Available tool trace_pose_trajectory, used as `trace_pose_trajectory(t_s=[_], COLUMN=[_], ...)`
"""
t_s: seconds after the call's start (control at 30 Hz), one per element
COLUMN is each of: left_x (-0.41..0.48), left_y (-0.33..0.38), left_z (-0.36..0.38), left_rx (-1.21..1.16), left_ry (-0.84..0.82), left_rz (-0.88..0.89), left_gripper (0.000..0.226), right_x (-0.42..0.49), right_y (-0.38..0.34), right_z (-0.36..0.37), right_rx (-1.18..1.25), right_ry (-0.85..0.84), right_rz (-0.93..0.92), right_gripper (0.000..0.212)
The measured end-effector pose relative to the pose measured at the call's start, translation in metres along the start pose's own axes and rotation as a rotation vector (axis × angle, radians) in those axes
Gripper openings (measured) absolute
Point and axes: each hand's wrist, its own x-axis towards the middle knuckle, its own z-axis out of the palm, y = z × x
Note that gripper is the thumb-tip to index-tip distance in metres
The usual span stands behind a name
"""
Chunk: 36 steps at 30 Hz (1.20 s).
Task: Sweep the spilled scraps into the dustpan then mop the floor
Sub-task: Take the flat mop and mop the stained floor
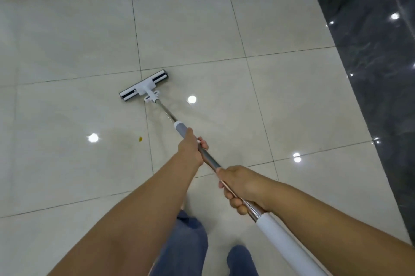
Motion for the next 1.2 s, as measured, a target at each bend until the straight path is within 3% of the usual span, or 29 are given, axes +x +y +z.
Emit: trace_pose_trajectory(t_s=[0.23,0.43,0.77,1.2], left_x=[0.062,0.076,0.034,-0.077], left_y=[0.162,0.201,0.092,-0.202], left_z=[-0.010,-0.032,-0.079,-0.186], left_rx=[0.063,0.091,0.181,0.055], left_ry=[0.003,-0.023,-0.017,-0.116], left_rz=[0.090,0.073,0.090,0.014], left_gripper=[0.039,0.035,0.037,0.026], right_x=[0.084,0.103,0.061,-0.092], right_y=[-0.136,-0.161,-0.045,0.227], right_z=[0.063,0.094,0.099,0.086], right_rx=[-0.031,-0.043,-0.117,-0.333], right_ry=[-0.056,-0.065,-0.033,-0.001], right_rz=[-0.048,-0.022,0.014,0.138], right_gripper=[0.033,0.033,0.030,0.028])
